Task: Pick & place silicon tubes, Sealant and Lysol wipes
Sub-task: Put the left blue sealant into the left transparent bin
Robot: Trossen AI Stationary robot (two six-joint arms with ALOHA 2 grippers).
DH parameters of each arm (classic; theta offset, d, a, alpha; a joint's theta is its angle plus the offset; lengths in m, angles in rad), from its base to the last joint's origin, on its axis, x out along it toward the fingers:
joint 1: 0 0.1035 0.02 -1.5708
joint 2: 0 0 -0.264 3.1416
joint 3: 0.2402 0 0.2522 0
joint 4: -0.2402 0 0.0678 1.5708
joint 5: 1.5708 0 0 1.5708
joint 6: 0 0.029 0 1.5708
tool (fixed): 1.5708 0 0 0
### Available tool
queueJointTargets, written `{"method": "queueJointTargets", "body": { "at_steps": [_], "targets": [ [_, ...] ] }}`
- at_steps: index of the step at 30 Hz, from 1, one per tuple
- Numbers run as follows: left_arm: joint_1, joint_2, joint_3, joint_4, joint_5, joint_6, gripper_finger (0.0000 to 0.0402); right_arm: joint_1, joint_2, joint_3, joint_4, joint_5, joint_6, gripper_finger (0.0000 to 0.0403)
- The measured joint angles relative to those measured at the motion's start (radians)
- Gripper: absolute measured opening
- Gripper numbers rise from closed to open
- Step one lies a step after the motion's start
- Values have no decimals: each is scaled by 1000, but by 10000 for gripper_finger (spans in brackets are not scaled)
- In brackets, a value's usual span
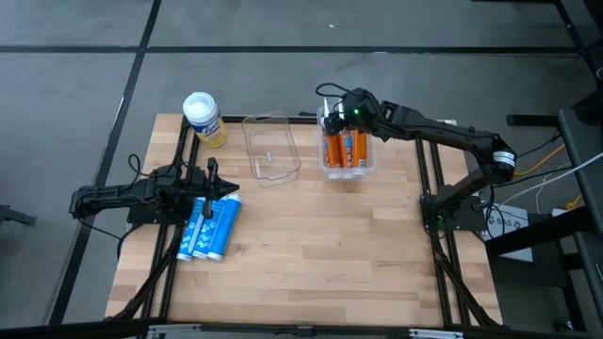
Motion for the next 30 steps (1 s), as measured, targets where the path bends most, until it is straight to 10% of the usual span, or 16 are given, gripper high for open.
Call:
{"method": "queueJointTargets", "body": {
  "at_steps": [30],
  "targets": [
    [0,0,0,0,0,0,15,336,-2,0,46,1,6,268]
  ]
}}
